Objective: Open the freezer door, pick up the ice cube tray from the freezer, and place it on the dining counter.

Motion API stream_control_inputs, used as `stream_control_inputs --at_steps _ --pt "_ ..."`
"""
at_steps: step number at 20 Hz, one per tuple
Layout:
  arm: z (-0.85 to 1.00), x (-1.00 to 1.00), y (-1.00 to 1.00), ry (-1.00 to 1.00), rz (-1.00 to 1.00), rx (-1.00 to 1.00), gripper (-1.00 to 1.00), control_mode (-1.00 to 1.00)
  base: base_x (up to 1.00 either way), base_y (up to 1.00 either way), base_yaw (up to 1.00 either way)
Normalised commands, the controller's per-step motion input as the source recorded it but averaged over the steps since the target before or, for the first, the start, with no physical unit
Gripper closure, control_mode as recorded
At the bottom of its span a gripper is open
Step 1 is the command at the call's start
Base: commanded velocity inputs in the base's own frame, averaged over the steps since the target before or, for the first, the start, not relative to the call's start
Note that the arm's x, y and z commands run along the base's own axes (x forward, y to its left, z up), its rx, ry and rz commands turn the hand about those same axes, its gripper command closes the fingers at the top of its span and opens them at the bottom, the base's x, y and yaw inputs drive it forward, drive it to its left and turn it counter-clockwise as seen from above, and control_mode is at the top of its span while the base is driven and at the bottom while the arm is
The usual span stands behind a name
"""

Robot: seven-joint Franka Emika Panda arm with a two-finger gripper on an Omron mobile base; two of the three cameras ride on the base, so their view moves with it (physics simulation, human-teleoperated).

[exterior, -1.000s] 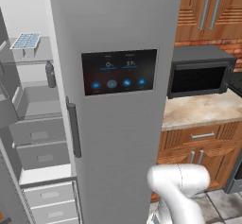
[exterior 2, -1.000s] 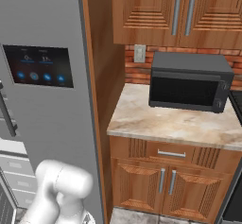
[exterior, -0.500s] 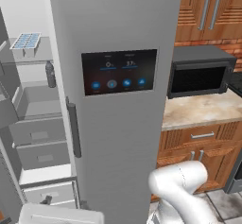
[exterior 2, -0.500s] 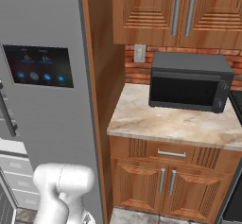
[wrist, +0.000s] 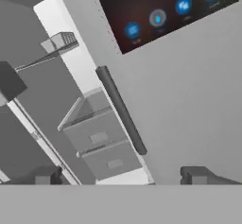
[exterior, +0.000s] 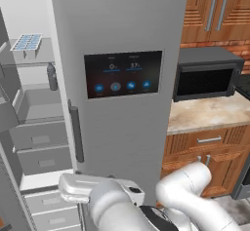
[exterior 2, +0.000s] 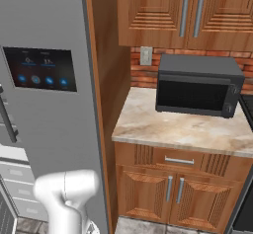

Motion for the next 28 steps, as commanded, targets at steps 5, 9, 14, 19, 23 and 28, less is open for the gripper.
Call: stream_control_inputs --at_steps 5,9,14,19,23,28 --pt "0.00 0.56 -0.39 0.00 0.35 0.10 -1.00 -1.00 0.00 0.00 0.00" --pt "-0.14 0.65 -0.22 0.00 0.43 0.05 -1.00 -1.00 0.00 0.00 0.00" --pt "-0.28 0.65 -0.02 0.00 0.49 0.00 -1.00 -1.00 0.00 0.00 0.00" --pt "-0.39 0.41 0.16 0.00 0.57 0.00 -1.00 -1.00 0.00 0.00 0.00" --pt "-0.43 0.21 0.43 0.00 0.55 0.00 -1.00 -1.00 0.00 0.00 0.00" --pt "-0.39 0.10 0.69 0.00 0.41 0.00 -1.00 -1.00 0.00 0.00 0.00"
